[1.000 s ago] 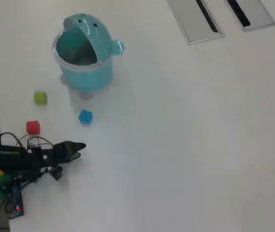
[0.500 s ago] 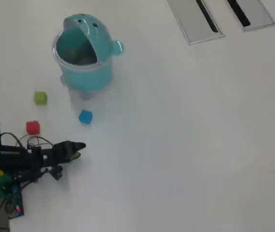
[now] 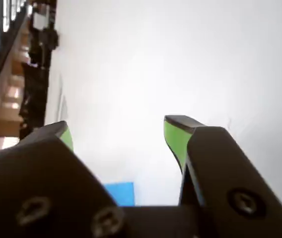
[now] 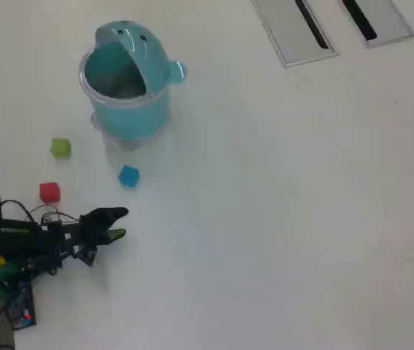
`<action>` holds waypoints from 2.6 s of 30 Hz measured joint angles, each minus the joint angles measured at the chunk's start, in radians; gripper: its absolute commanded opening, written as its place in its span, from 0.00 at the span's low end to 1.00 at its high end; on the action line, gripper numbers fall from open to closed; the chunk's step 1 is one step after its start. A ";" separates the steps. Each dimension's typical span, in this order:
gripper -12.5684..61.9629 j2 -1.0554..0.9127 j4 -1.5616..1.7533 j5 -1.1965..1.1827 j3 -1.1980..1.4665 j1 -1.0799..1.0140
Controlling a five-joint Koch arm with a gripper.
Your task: Grasp RGB lego blocks and put them in the bin one by one.
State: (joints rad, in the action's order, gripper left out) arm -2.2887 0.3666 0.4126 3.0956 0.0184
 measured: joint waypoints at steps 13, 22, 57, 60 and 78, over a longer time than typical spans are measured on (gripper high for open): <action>0.61 0.000 0.400 0.469 0.000 0.072; 0.61 0.000 0.430 0.552 -0.029 0.100; 0.61 -0.002 -1.031 1.190 -1.253 0.650; 0.60 -0.002 -1.157 1.292 -1.305 0.709; 0.59 -0.002 -1.476 1.397 -1.173 1.083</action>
State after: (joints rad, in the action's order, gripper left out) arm -2.2902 -1.1091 1.8101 1.9221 1.1014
